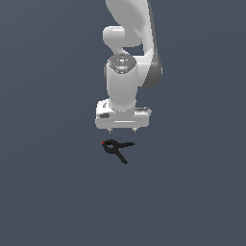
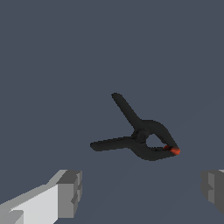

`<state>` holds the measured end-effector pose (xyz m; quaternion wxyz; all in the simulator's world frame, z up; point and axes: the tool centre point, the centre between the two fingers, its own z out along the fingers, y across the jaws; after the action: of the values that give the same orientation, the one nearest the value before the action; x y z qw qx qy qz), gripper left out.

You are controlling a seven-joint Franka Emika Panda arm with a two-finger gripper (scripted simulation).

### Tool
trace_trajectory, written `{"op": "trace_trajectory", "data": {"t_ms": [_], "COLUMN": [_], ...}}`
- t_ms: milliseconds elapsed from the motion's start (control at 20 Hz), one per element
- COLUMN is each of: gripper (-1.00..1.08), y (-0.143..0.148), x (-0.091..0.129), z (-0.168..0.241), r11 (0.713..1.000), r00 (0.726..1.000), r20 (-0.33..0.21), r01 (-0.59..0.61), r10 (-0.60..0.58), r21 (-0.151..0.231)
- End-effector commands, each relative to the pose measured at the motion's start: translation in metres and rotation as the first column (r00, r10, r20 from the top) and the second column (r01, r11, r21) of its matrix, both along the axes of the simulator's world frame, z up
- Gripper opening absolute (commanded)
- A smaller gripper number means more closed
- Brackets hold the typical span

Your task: Pick up the object and move it to a goal position.

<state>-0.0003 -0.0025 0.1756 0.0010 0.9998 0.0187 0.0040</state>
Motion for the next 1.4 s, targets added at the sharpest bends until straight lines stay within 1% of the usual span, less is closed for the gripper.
{"op": "trace_trajectory", "data": {"t_ms": [0, 450, 900, 1150, 1350], "gripper": [1.0, 1.0, 1.0, 1.0, 1.0], "y": [0.0, 0.015, 0.014, 0.011, 0.008], "x": [0.0, -0.003, -0.003, -0.002, -0.002], "z": [0.0, 0.003, 0.002, -0.003, -0.009], "r11": [1.0, 0.997, 0.996, 0.991, 0.982], "r00": [1.0, 0.997, 0.996, 0.991, 0.982], "r20": [0.0, -0.007, -0.007, -0.01, -0.012], "r01": [0.0, -0.074, -0.084, -0.13, -0.189], "r10": [0.0, 0.073, 0.084, 0.13, 0.188], "r21": [0.0, -0.012, -0.013, -0.015, -0.018]}}
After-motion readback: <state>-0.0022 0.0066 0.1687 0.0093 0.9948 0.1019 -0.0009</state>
